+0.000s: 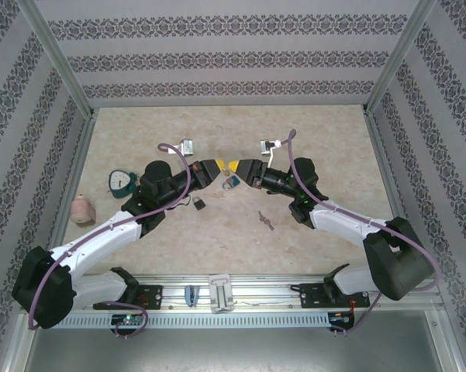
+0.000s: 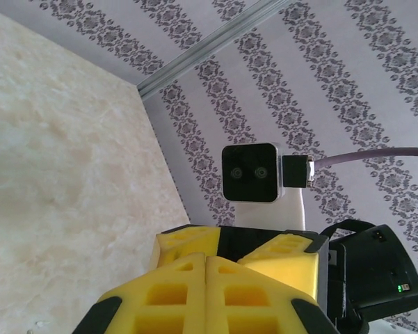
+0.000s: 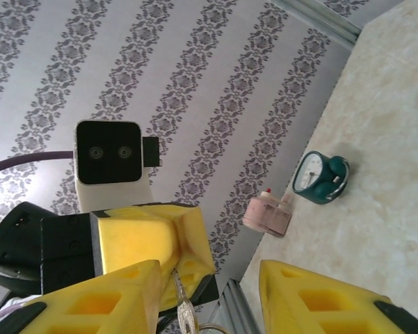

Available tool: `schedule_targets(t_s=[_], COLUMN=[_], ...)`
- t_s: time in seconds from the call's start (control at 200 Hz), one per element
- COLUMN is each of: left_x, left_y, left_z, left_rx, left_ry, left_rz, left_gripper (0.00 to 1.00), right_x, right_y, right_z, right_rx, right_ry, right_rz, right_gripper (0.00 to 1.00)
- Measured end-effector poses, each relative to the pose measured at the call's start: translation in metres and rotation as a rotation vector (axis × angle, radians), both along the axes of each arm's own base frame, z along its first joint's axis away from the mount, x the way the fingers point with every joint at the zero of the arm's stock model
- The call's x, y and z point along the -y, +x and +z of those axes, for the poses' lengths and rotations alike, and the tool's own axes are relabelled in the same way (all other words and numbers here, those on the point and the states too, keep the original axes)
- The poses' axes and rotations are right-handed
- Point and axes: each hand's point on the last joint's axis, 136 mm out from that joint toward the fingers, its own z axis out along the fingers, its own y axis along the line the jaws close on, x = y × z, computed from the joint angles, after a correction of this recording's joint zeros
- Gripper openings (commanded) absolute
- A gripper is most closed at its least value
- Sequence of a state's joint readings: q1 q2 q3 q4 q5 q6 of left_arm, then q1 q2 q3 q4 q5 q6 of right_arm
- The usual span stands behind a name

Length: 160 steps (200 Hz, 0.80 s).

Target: Unlock with the key

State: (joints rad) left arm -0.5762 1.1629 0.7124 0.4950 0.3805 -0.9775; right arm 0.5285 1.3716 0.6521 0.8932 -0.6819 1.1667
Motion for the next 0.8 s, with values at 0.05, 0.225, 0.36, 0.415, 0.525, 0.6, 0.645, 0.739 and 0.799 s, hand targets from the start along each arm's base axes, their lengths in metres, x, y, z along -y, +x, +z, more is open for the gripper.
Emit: schedule_targets(t_s=[0.05, 0.225, 0.36, 0.415, 0.525, 0.6, 0.645, 0.739, 0.799], left_x=[0.000, -0.002, -0.003, -0.003, -0.004, -0.005, -0.005, -0.007, -0.007], left_y=[0.000, 0.001, 0.002, 0.002, 0.002, 0.002, 0.003, 0.003, 0.003], left_z=[0.002, 0.001, 0.003, 0.001, -0.001, -0.002, -0.002, -0.001, -0.001], left_rx=[0.007, 0.012, 0.020, 0.018, 0.015, 0.015, 0.015, 0.019, 0.021], left_ry=[-0.007, -0.021, -0.038, -0.040, -0.038, -0.038, -0.037, -0.040, -0.041], left_rz=[0.002, 0.013, 0.019, 0.021, 0.027, 0.031, 0.036, 0.046, 0.047], left_gripper=[0.00, 0.00, 0.00, 0.00, 0.00, 0.00, 0.00, 0.00, 0.00], right_x=[-0.001, -0.005, -0.010, -0.011, -0.012, -0.013, -0.013, -0.013, -0.014], right_y=[-0.002, -0.009, -0.014, -0.014, -0.013, -0.012, -0.012, -0.013, -0.014], right_z=[0.002, 0.006, 0.005, 0.003, -0.001, -0.003, -0.003, -0.002, -0.001], right_rx=[0.004, 0.015, 0.018, 0.013, -0.004, -0.012, -0.011, -0.007, -0.004], right_ry=[0.006, 0.020, 0.021, 0.020, 0.017, 0.018, 0.019, 0.021, 0.022], right_rz=[0.010, 0.044, 0.070, 0.074, 0.081, 0.082, 0.083, 0.086, 0.091], right_gripper=[0.38, 0.32, 0.32, 0.32, 0.30, 0.30, 0.30, 0.27, 0.27])
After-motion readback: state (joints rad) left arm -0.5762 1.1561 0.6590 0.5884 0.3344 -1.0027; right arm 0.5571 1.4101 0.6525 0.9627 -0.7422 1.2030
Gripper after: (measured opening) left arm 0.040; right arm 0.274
